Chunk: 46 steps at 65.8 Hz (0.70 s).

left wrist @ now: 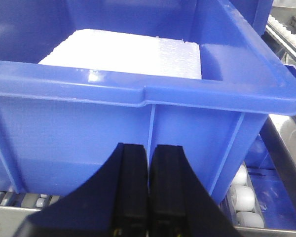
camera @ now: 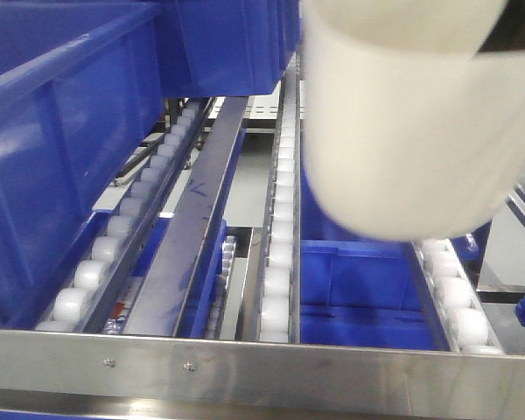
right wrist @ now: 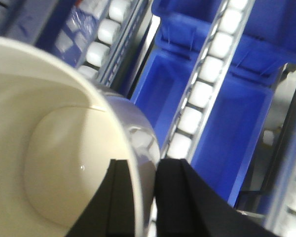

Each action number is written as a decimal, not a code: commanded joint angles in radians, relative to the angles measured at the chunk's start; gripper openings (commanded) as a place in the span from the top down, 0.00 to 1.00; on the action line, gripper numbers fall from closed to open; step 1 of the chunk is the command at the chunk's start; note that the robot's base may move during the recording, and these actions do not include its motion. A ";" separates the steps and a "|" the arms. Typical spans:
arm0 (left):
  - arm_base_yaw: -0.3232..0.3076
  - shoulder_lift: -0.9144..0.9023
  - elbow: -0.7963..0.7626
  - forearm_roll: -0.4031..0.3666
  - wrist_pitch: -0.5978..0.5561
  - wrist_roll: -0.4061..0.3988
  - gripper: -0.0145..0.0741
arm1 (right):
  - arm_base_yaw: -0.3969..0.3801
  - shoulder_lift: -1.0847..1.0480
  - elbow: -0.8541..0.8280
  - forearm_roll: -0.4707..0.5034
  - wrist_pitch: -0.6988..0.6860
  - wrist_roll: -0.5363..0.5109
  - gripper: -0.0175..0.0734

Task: Move white bin to right shelf second layer
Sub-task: 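Lower the held white bin onto the roller shelf with the right gripper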

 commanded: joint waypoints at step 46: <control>-0.003 -0.021 0.027 -0.003 -0.089 -0.010 0.74 | -0.001 0.225 -0.047 -0.006 -0.141 -0.001 0.75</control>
